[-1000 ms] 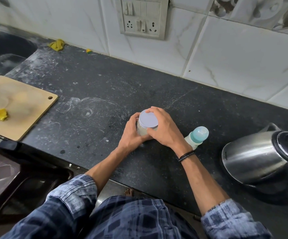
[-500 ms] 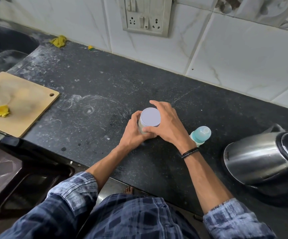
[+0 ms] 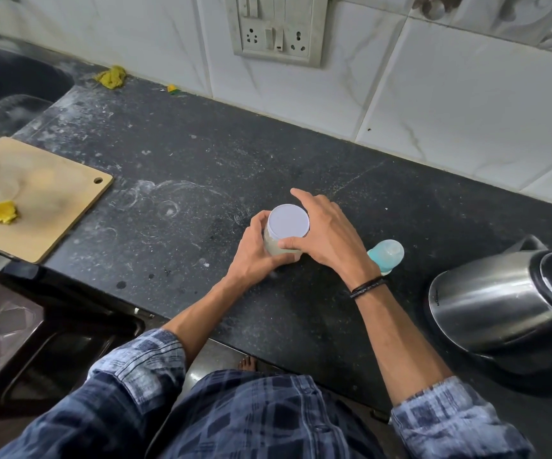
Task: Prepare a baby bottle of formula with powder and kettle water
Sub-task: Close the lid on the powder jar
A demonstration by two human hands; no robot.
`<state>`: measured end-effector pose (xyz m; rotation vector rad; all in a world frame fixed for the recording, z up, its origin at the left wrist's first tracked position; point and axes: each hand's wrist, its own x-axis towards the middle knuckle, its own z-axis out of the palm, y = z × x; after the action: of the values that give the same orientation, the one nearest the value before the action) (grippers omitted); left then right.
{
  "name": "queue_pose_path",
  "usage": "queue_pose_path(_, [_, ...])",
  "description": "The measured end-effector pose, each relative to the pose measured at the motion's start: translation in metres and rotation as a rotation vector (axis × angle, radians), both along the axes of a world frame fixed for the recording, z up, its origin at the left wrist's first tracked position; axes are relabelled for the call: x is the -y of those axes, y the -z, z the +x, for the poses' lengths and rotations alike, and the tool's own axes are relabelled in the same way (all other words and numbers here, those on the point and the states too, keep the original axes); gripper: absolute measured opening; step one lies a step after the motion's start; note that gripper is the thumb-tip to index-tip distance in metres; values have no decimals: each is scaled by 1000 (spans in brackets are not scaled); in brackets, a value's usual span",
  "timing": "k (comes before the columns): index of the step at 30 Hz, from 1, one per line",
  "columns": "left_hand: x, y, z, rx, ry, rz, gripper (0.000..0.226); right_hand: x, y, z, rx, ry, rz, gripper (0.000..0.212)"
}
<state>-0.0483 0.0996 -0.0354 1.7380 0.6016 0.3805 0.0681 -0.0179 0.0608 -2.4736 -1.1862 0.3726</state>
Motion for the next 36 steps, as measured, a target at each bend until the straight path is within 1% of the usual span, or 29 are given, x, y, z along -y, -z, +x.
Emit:
queue_pose_path(4, [0,-1,-1,-7,9,9,96,-1,1,-9,31,-1,-27,95])
queue_pose_path(9, [-1,0,0,-10,-4,12,95,1,-4,-17,187,137,-36,81])
queue_pose_path(12, [-1,2,0,-14,-14,27,94,2,-6,-15,206,169,6,72])
queue_pose_path(16, [-1,2,0,-8,-5,23,94,-1,-5,-11,72,-1,-29,84])
queue_pose_path(18, [0,1,0,-11,1,27,95,-2,-2,-13,39,-22,-37,86])
queue_pose_path(22, [-1,0,0,-27,0,30,96,-3,0,-21,163,67,-28,81])
queue_pose_path(26, [-1,1,-1,-26,-3,16,94,0,-8,-16,210,177,-20,78])
queue_pose_path(28, [-1,2,-1,-28,1,17,96,0,-10,-14,181,130,-9,78])
queue_pose_path(32, [-3,4,1,-45,20,35,101,-4,-8,-11,34,-90,-47,85])
queue_pose_path(34, [-3,4,1,-52,30,47,102,-7,-4,-11,16,-118,-56,82])
queue_pose_path(36, [-3,4,1,-53,33,52,103,-10,-1,-13,53,-94,-48,77])
